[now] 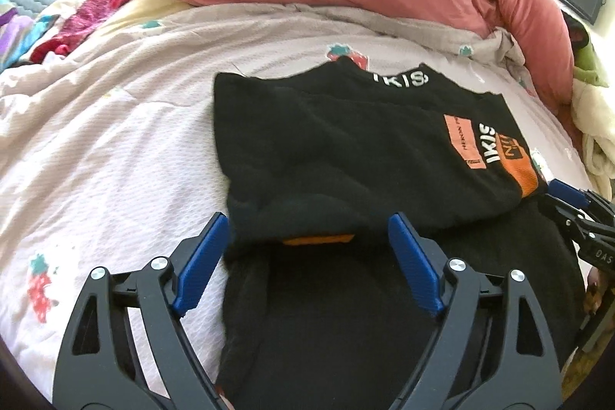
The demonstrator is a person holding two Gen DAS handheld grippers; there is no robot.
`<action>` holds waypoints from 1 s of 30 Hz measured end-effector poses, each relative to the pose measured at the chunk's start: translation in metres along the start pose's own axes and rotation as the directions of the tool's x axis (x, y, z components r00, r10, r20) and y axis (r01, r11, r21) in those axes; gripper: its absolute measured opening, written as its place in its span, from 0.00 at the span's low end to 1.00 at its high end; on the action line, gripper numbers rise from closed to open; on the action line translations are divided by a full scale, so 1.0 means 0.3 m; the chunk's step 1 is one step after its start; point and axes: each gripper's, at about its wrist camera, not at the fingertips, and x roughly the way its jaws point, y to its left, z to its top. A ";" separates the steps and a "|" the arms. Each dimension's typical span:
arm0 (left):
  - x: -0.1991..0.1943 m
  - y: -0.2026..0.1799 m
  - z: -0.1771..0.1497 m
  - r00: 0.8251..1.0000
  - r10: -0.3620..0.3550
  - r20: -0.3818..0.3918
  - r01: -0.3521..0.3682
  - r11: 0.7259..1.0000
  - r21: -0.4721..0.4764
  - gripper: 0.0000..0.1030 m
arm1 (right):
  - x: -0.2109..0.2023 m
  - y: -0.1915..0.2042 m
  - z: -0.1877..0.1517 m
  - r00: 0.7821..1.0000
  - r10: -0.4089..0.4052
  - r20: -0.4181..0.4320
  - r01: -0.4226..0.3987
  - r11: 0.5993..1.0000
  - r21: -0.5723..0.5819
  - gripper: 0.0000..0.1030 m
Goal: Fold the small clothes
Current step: 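Move both grippers back to the shirt hem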
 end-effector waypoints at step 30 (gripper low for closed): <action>-0.378 0.088 -0.316 0.992 0.085 0.095 -0.077 0.993 -0.087 0.91 | -0.374 -0.107 -0.189 0.997 -0.046 0.056 0.046 0.999 0.002 0.76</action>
